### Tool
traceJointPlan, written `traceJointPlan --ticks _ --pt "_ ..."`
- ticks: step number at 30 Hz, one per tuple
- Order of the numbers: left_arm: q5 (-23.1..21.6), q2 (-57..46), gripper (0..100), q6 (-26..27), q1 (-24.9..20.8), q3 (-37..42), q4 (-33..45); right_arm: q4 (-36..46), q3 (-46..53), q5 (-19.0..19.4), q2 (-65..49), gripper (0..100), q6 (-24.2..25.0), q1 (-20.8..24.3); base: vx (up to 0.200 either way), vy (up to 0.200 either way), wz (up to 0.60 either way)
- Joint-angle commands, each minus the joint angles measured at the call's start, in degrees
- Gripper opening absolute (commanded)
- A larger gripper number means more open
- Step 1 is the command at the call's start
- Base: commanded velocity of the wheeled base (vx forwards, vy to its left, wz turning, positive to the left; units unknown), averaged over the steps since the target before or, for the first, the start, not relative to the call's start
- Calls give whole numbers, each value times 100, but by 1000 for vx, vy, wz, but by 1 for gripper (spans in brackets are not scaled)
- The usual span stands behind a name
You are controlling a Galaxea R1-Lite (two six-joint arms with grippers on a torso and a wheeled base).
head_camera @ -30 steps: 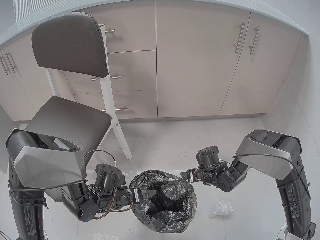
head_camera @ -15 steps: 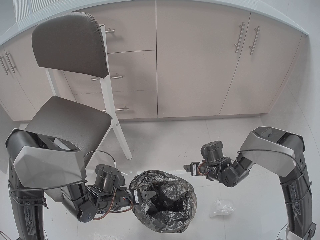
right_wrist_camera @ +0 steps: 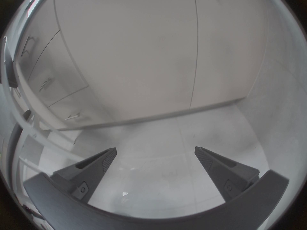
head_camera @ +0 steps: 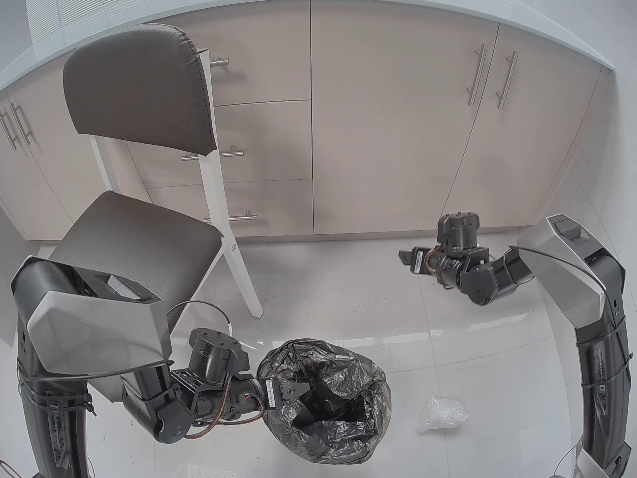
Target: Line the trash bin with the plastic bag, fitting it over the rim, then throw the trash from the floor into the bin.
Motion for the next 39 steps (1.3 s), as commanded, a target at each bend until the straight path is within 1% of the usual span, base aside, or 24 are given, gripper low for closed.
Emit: traceJointPlan --ticks 1,2,3,4,5,6,9,10,11,13,14,16,18,21,25,27,30,35,39 --pt "-4 32 100 74 1 3 -4 639 -1989 -79 941 100 -809 -620 0 0 0" --pt "-4 32 100 74 1 3 -4 701 -2252 -140 1082 100 -897 -655 0 0 0" --pt "-4 32 100 74 1 3 -4 797 -2762 -325 1354 100 -1011 -726 0 0 0" --pt "5 41 100 74 1 3 -4 876 -2954 -465 1565 100 -1073 -761 0 0 0" --pt "5 41 100 74 1 3 -4 876 -2954 -465 1565 100 -1073 -761 0 0 0" --pt "5 41 100 74 1 12 -4 1061 -2954 -738 2049 100 -1178 -805 0 0 0" --pt "-4 67 100 83 1 56 -171 1518 -2954 -1116 2831 100 -1459 -884 0 0 0" --pt "5 85 100 83 1 73 -215 1641 -2954 -1160 2971 100 -1539 -901 0 0 0" --pt "5 129 100 74 1 109 -329 1931 -2954 -1248 3244 100 -1723 -919 0 0 0" --pt "5 164 100 66 1 126 -461 2265 -2954 -1283 3445 100 -1864 -937 0 0 0" --pt "5 182 100 66 1 179 -575 2757 -2954 -1292 3445 100 -1996 -945 0 0 0" --pt "5 217 100 66 1 205 -637 3214 -2954 -1283 3445 100 -1987 -954 0 0 0" --pt "5 225 100 66 -7 205 -655 3478 -2954 -1230 3445 100 -2013 -954 0 0 0" --pt "5 234 100 118 1 205 -663 3671 -2954 -1186 3445 100 -2066 -919 0 0 0" --pt "-4 243 100 145 -7 214 -663 3715 -2954 -1089 3445 100 -2145 -901 0 0 0" --pt "5 243 100 145 -7 214 -663 3750 -2954 -843 3445 100 -2198 -875 0 0 0" --pt "5 252 100 162 -7 214 -663 3873 -2954 -659 3445 100 -2224 -831 0 0 0" --pt "-4 261 100 224 -7 223 -663 4040 -2954 -184 3445 100 -2356 -770 0 0 0" --pt "-4 261 100 233 -7 223 -663 4040 -2954 -35 3445 100 -2541 -664 0 0 0"
